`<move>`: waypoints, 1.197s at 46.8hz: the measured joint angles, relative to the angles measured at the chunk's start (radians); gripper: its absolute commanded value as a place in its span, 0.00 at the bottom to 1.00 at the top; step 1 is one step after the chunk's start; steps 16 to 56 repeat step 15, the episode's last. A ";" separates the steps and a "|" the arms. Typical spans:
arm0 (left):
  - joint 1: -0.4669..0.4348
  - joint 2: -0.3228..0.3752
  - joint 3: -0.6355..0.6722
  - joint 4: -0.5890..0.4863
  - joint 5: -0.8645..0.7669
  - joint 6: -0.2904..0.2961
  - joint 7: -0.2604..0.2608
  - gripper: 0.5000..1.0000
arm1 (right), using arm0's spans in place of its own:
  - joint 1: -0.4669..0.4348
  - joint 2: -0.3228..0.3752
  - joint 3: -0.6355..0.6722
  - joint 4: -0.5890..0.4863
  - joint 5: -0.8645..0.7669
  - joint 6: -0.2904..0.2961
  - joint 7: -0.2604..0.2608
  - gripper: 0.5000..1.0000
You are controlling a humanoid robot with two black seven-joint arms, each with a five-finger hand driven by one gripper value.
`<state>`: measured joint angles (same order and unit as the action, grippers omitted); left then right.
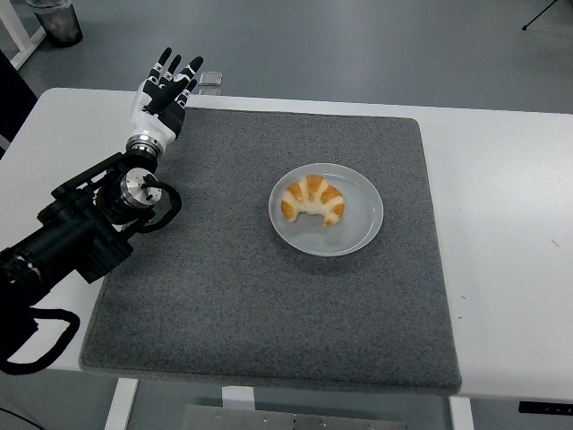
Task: Place the bread on the plate
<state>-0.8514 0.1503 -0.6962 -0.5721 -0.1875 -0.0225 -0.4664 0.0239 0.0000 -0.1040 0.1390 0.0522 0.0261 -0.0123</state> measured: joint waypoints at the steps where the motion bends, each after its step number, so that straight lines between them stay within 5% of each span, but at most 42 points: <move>1: 0.000 0.000 0.000 0.000 0.000 0.000 0.000 0.99 | 0.000 0.000 0.001 0.000 0.000 0.000 0.000 0.90; 56: -0.002 0.000 0.001 0.000 -0.001 0.000 -0.012 0.99 | -0.001 0.000 -0.003 0.001 0.006 0.007 0.000 0.90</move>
